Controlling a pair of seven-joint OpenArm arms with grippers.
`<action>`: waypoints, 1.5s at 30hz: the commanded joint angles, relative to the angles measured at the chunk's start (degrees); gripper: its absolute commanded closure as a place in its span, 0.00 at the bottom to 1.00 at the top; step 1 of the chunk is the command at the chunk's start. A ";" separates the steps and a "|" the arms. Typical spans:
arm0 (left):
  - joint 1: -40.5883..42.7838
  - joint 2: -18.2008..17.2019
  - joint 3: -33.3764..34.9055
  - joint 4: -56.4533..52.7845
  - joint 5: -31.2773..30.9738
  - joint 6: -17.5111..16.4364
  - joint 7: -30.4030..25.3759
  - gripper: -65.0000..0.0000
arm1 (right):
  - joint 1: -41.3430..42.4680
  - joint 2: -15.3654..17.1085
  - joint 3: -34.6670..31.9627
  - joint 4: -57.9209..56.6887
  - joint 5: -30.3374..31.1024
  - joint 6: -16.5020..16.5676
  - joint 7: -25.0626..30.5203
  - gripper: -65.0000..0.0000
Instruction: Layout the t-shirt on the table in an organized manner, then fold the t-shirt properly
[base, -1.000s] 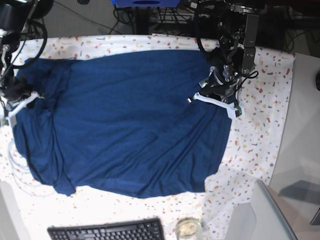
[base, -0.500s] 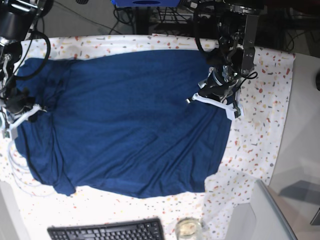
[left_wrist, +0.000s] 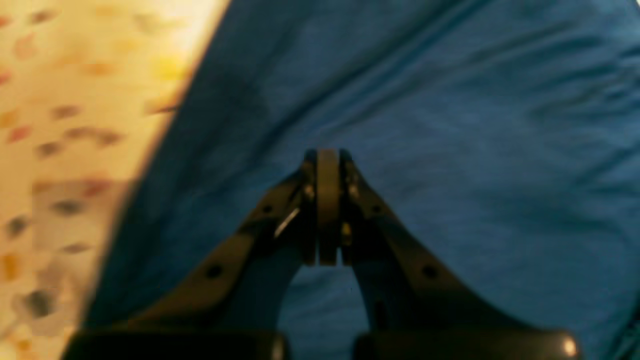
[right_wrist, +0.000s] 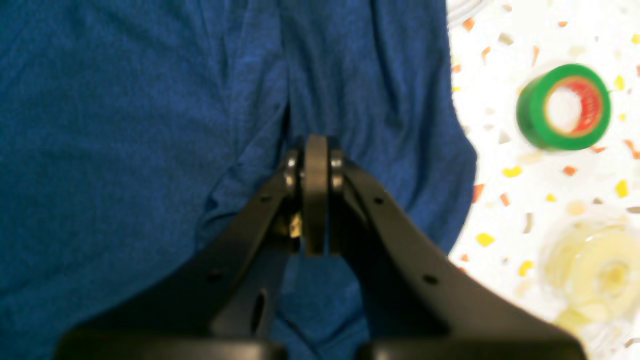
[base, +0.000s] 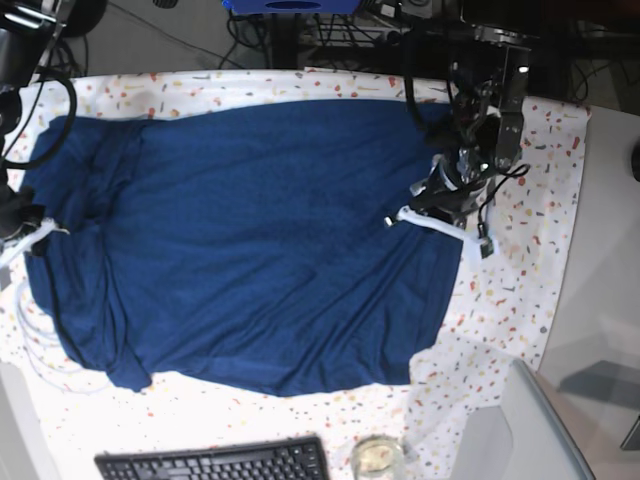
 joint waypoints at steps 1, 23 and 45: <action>-0.71 -0.18 -0.27 0.86 -0.11 -0.17 -0.80 1.00 | 0.76 1.04 0.23 0.90 0.63 0.05 1.17 1.00; -11.53 1.14 -1.77 -13.91 0.24 -0.35 -0.98 0.64 | 1.11 2.09 -0.29 -0.60 0.54 0.05 1.17 1.00; -14.34 1.31 -1.68 -18.13 0.24 -0.17 -0.98 0.65 | 1.11 2.01 -0.29 -0.60 0.54 0.05 1.17 1.00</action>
